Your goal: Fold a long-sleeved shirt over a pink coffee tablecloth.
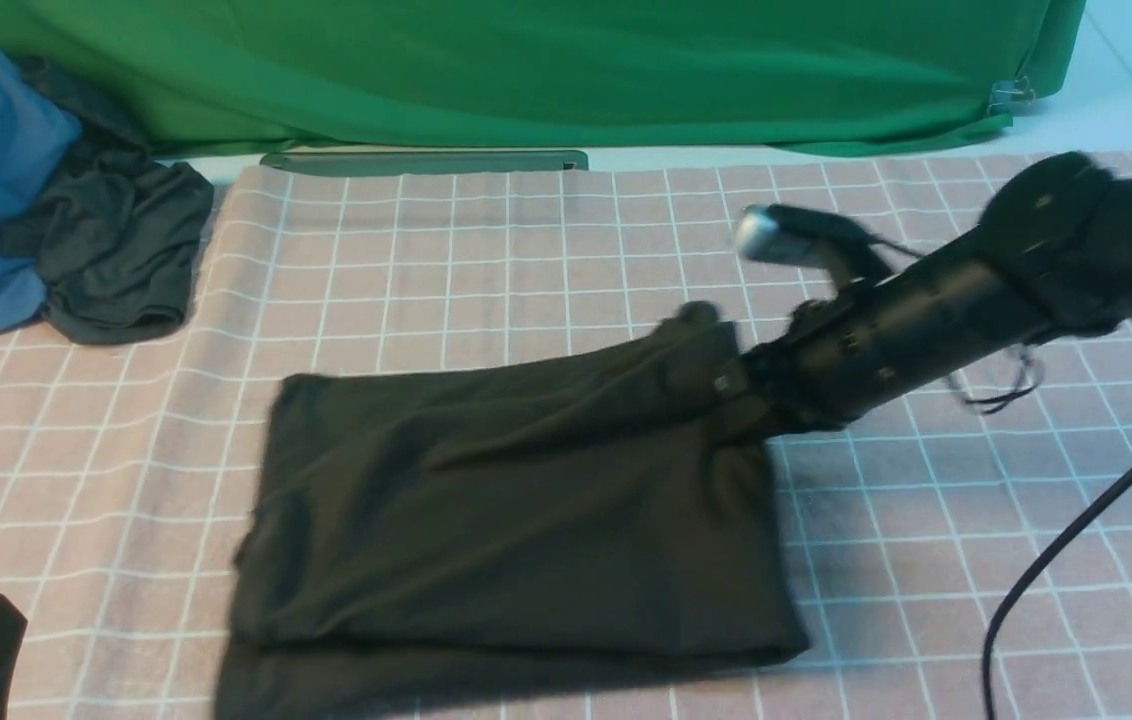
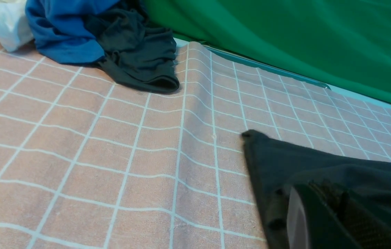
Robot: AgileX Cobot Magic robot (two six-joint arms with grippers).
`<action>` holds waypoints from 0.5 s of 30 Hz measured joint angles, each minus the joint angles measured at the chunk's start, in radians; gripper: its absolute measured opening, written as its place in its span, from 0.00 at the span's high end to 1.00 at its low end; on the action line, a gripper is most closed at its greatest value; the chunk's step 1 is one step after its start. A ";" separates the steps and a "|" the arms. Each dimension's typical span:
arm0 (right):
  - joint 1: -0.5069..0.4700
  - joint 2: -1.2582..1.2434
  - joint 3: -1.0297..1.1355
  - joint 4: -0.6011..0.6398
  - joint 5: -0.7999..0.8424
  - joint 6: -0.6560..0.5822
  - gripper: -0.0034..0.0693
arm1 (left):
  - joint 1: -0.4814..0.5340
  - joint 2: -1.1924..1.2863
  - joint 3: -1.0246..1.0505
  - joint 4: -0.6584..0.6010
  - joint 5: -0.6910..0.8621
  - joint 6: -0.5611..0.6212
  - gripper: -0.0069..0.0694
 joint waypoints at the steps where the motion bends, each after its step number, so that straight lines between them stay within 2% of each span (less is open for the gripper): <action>1: -0.023 0.000 0.000 -0.026 0.011 0.008 0.76 | 0.000 0.000 0.000 0.000 0.000 0.000 0.89; 4: -0.072 0.000 0.000 -0.074 0.033 0.037 0.75 | 0.000 0.000 0.000 0.000 0.000 0.000 0.89; 7: -0.095 0.000 -0.001 -0.087 0.040 0.050 0.69 | 0.000 0.000 0.000 0.000 0.000 0.000 0.89; 9: -0.105 0.000 -0.007 -0.100 0.045 0.081 0.57 | 0.000 0.000 0.000 0.000 0.000 0.000 0.89; 12: -0.106 -0.017 -0.035 -0.168 0.095 0.114 0.32 | 0.000 0.000 0.000 0.000 0.000 0.000 0.89; 13: -0.106 -0.038 -0.050 -0.233 0.141 0.140 0.31 | 0.000 0.000 0.000 0.000 0.000 0.000 0.89; 14: -0.107 -0.066 -0.059 -0.291 0.163 0.177 0.35 | 0.000 0.000 0.000 0.000 0.000 0.000 0.89; 15: -0.108 -0.072 -0.060 -0.291 0.165 0.186 0.36 | 0.000 0.000 0.000 0.000 0.000 0.000 0.89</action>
